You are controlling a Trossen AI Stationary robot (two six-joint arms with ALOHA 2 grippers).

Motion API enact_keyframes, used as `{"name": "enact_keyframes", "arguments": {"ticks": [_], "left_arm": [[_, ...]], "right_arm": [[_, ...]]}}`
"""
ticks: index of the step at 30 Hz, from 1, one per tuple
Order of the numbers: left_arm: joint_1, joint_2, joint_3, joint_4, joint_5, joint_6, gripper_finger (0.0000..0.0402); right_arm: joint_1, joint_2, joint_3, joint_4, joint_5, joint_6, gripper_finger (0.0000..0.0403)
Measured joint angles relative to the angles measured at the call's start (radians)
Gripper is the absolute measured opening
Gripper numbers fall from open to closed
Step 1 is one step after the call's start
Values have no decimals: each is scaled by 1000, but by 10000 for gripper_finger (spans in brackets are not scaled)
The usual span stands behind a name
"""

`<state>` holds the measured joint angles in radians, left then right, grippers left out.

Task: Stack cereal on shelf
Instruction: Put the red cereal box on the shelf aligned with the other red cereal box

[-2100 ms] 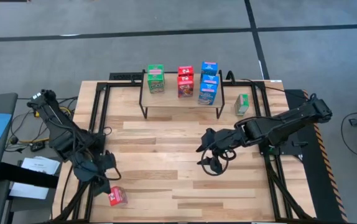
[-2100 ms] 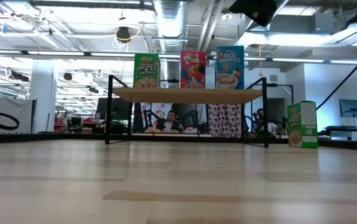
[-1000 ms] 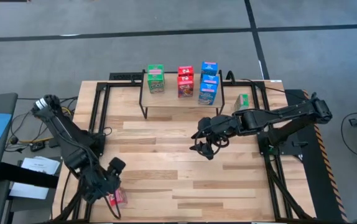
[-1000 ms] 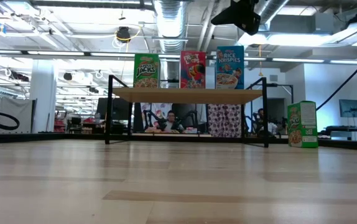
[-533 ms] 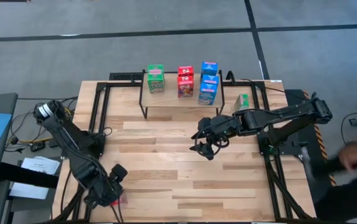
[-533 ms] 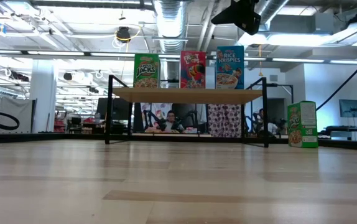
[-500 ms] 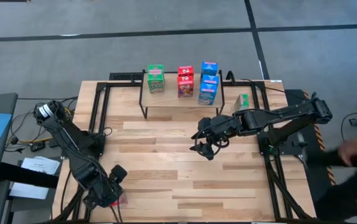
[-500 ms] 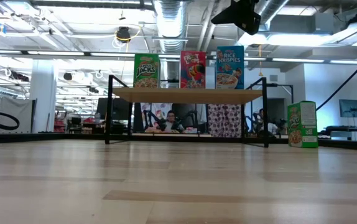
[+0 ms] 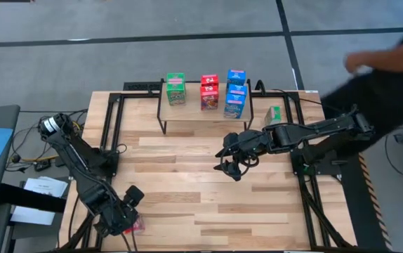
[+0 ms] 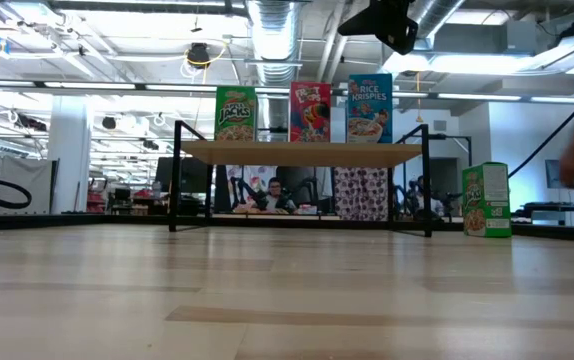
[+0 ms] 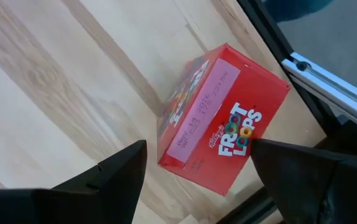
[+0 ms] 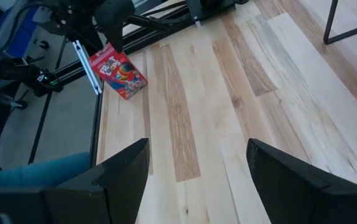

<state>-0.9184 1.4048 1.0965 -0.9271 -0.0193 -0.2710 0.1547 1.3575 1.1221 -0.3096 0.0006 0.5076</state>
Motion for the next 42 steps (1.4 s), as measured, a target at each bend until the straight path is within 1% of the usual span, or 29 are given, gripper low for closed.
{"name": "enact_keyframes", "arguments": {"ticks": [3, 10, 16, 27, 36, 42], "left_arm": [[0, 3, 20, -20, -4, -12, 275], [0, 3, 75, -74, -67, 5, 275], [-1, 4, 76, -71, -65, 50, 275], [-12, 5, 76, -47, -24, 49, 275], [-26, 5, 76, -47, -75, 55, 275], [-26, 15, 77, -46, -73, 55, 275]], "right_arm": [[0, 0, 0, 1, 0, 0, 294], [0, 0, 0, 5, 0, 0, 294], [10, 0, 0, 5, 0, -1, 294], [18, 0, 0, 4, 0, -3, 294], [18, 0, 0, 4, 0, -2, 294], [22, 0, 0, 4, 0, -2, 294]]}}
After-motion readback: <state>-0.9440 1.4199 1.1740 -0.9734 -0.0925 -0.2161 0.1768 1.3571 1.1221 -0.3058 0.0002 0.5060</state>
